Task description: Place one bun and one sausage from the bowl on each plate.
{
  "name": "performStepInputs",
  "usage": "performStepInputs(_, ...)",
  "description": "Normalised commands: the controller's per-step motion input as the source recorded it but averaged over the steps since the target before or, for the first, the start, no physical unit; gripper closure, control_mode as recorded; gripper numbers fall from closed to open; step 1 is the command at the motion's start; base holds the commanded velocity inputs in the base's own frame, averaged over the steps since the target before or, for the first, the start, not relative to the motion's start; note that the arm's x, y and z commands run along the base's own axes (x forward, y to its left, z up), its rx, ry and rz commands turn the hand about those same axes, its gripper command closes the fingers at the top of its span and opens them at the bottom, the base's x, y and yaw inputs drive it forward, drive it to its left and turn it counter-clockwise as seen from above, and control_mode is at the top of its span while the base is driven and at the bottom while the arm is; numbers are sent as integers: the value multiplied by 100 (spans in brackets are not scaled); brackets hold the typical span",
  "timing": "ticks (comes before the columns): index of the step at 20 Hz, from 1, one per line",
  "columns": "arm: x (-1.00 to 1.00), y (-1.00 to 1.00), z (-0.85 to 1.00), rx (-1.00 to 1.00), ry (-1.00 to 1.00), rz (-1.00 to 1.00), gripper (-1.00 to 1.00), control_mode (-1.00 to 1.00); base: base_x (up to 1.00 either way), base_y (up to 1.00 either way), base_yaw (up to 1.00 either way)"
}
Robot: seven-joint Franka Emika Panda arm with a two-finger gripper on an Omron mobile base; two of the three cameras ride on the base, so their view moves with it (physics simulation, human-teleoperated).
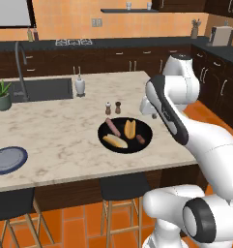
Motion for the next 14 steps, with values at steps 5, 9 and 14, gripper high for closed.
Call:
performStepInputs(5,27,-14,-53,-2,1,-2,-100,-100,0,0,0)
performStepInputs(9,82,-1,-48,-1,0,-13,-100,-100,0,0,0)
performStepInputs(14,90,4,-45,0,0,-17,-100,-100,0,0,0)
